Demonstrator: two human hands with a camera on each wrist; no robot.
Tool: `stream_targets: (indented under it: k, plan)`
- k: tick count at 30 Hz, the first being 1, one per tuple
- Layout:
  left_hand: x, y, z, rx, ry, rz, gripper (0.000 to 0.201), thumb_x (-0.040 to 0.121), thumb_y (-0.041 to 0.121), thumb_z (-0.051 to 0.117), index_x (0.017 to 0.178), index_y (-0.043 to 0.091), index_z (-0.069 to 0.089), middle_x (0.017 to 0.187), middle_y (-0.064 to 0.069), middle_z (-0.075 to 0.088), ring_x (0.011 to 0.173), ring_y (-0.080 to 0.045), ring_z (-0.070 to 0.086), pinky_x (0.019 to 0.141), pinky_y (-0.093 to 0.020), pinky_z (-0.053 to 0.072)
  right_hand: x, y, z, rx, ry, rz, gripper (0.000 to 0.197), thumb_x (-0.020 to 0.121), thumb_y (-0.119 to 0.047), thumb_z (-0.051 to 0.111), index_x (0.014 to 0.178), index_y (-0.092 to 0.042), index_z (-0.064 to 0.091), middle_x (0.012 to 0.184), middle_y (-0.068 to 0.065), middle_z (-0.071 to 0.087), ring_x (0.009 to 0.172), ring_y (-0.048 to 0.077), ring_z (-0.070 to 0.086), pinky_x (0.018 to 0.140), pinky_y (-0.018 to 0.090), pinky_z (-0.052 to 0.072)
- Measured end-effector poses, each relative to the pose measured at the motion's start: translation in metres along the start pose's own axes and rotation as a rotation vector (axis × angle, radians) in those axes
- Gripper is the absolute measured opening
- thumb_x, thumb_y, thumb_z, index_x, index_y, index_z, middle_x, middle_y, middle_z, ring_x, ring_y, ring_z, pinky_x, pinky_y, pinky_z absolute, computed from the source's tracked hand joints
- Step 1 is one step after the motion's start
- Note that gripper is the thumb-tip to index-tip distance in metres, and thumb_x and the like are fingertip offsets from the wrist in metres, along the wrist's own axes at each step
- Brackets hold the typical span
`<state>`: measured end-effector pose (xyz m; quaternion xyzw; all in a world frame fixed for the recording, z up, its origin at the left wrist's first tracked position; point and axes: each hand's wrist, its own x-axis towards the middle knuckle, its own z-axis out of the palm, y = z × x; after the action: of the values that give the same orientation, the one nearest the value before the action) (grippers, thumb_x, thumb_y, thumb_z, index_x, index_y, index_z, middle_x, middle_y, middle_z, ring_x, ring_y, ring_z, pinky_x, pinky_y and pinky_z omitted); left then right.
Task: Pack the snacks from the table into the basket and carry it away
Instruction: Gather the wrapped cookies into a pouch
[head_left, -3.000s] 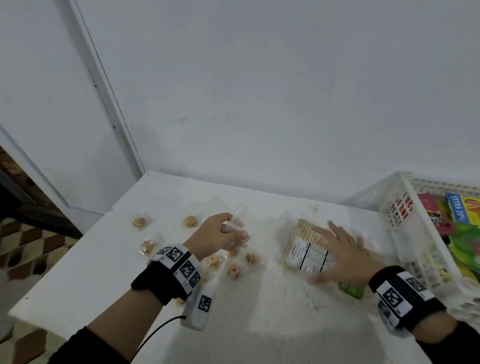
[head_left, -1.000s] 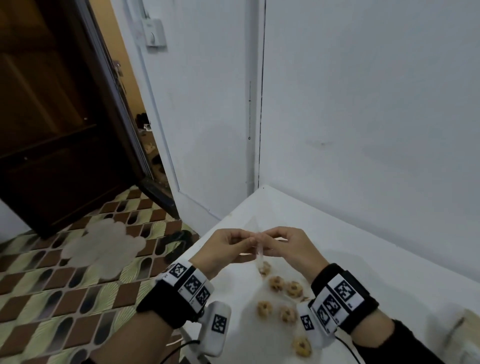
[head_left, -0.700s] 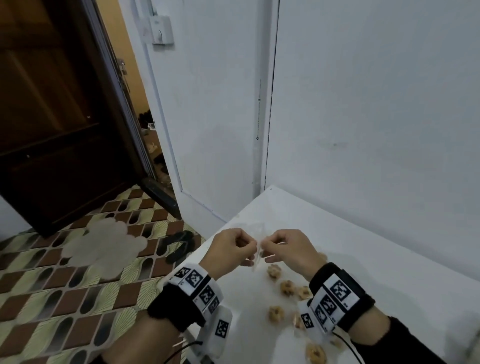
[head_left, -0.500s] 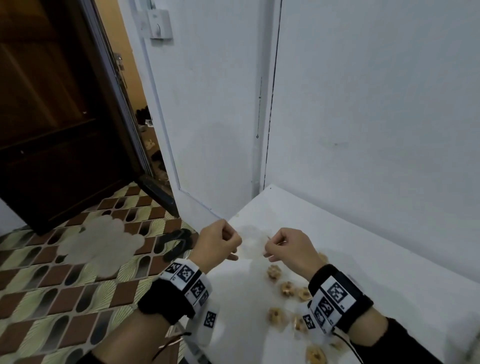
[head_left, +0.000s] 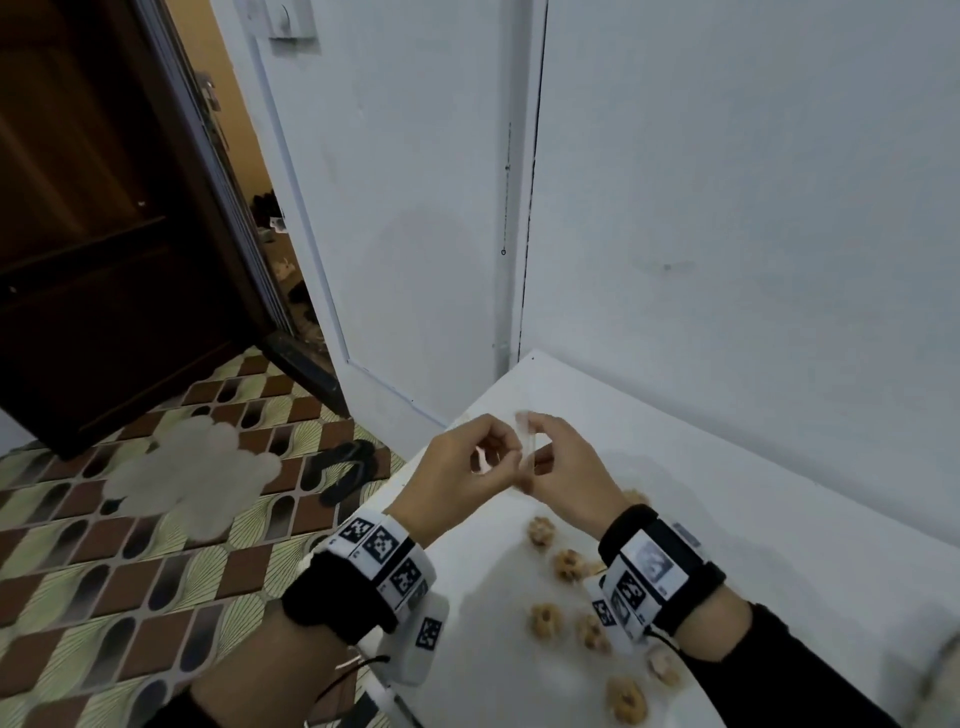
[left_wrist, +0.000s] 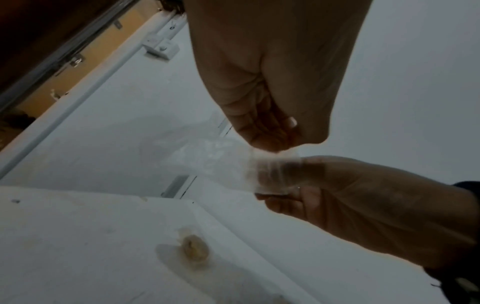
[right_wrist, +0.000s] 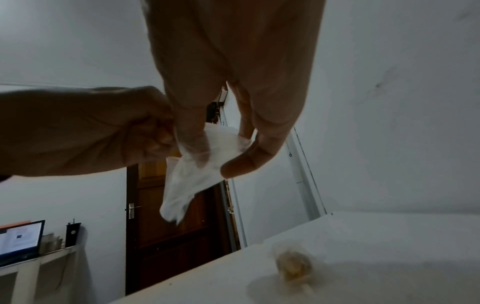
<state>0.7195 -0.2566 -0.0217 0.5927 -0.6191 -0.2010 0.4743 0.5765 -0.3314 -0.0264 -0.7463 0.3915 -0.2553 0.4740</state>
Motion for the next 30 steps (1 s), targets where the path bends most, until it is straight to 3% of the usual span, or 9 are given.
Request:
stream_targets:
  k: [3, 5, 10, 13, 15, 18, 20, 25, 30]
  plan:
    - [0.004, -0.020, -0.005, 0.263, -0.110, 0.139, 0.084, 0.062, 0.065, 0.073, 0.132, 0.035, 0.040, 0.136, 0.017, 0.043, 0.126, -0.004, 0.038, 0.103, -0.016, 0.030, 0.002, -0.002, -0.009, -0.033, -0.066, 0.012, 0.066, 0.076, -0.012, 0.076, 0.134, -0.020, 0.046, 0.128, -0.004, 0.048, 0.083, 0.014, 0.065, 0.070, 0.017, 0.052]
    - [0.005, -0.033, -0.005, 0.352, -0.197, 0.150, 0.110, 0.054, 0.070, 0.075, 0.145, 0.034, 0.024, 0.150, 0.018, 0.027, 0.138, 0.000, 0.024, 0.111, -0.019, 0.020, 0.004, -0.004, -0.015, -0.040, -0.106, 0.003, 0.063, 0.077, -0.013, 0.075, 0.132, -0.024, 0.047, 0.129, -0.005, 0.048, 0.081, 0.013, 0.066, 0.069, 0.014, 0.051]
    - [0.003, -0.053, 0.005, 0.102, -0.088, -0.004, 0.093, 0.060, 0.053, 0.083, 0.138, 0.033, 0.036, 0.131, 0.024, 0.045, 0.123, 0.007, 0.040, 0.104, -0.016, 0.031, 0.007, -0.005, -0.020, 0.001, -0.197, 0.027, 0.062, 0.078, -0.016, 0.077, 0.133, -0.022, 0.047, 0.123, -0.005, 0.053, 0.078, 0.006, 0.064, 0.066, 0.015, 0.050]
    - [-0.002, -0.059, 0.007, 0.118, -0.074, 0.043, 0.083, 0.068, 0.059, 0.074, 0.138, 0.030, 0.039, 0.119, 0.021, 0.048, 0.112, 0.001, 0.048, 0.095, -0.011, 0.035, 0.010, -0.003, -0.023, 0.060, -0.253, 0.111, 0.056, 0.079, -0.017, 0.077, 0.130, -0.020, 0.052, 0.098, -0.001, 0.067, 0.078, 0.009, 0.065, 0.079, 0.028, 0.054]
    - [-0.005, -0.065, 0.007, 0.106, -0.045, 0.043, 0.079, 0.073, 0.064, 0.066, 0.137, 0.028, 0.040, 0.113, 0.017, 0.049, 0.107, 0.001, 0.048, 0.092, -0.009, 0.035, 0.013, -0.003, -0.024, 0.158, -0.255, 0.149, 0.042, 0.083, -0.018, 0.073, 0.123, -0.018, 0.060, 0.080, 0.000, 0.070, 0.077, 0.012, 0.066, 0.084, 0.025, 0.052]
    - [-0.008, -0.073, 0.003, 0.045, 0.039, -0.025, 0.075, 0.073, 0.069, 0.061, 0.134, 0.029, 0.043, 0.113, 0.010, 0.051, 0.106, -0.002, 0.048, 0.090, -0.009, 0.035, 0.026, 0.010, -0.022, 0.265, -0.110, 0.160, 0.022, 0.089, -0.029, 0.067, 0.105, -0.015, 0.068, 0.095, 0.005, 0.071, 0.079, 0.021, 0.071, 0.084, 0.028, 0.055]
    - [-0.009, -0.078, -0.003, 0.029, 0.060, -0.051, 0.071, 0.073, 0.070, 0.061, 0.131, 0.034, 0.042, 0.117, 0.009, 0.051, 0.110, -0.004, 0.049, 0.091, -0.009, 0.035, 0.040, 0.035, -0.018, 0.029, -0.004, 0.153, 0.015, 0.094, -0.026, 0.059, 0.101, -0.015, 0.066, 0.102, 0.000, 0.065, 0.084, 0.020, 0.068, 0.084, 0.031, 0.054]
    - [-0.012, -0.082, -0.014, 0.033, 0.025, -0.030, 0.066, 0.072, 0.068, 0.064, 0.128, 0.042, 0.040, 0.125, 0.018, 0.050, 0.116, -0.006, 0.049, 0.097, -0.019, 0.039, 0.066, 0.070, 0.001, -0.584, -0.246, 0.132, 0.045, 0.098, -0.030, 0.048, 0.142, -0.021, 0.042, 0.135, 0.007, 0.045, 0.124, 0.025, 0.047, 0.104, 0.031, 0.035]
    - [-0.013, -0.080, -0.019, 0.059, 0.054, 0.006, 0.064, 0.074, 0.066, 0.065, 0.129, 0.052, 0.038, 0.123, 0.032, 0.046, 0.114, -0.007, 0.049, 0.097, -0.027, 0.041, 0.074, 0.070, 0.009, -0.602, -0.206, 0.132, 0.045, 0.094, -0.021, 0.057, 0.137, -0.019, 0.046, 0.116, 0.011, 0.056, 0.111, 0.026, 0.055, 0.094, 0.030, 0.042]
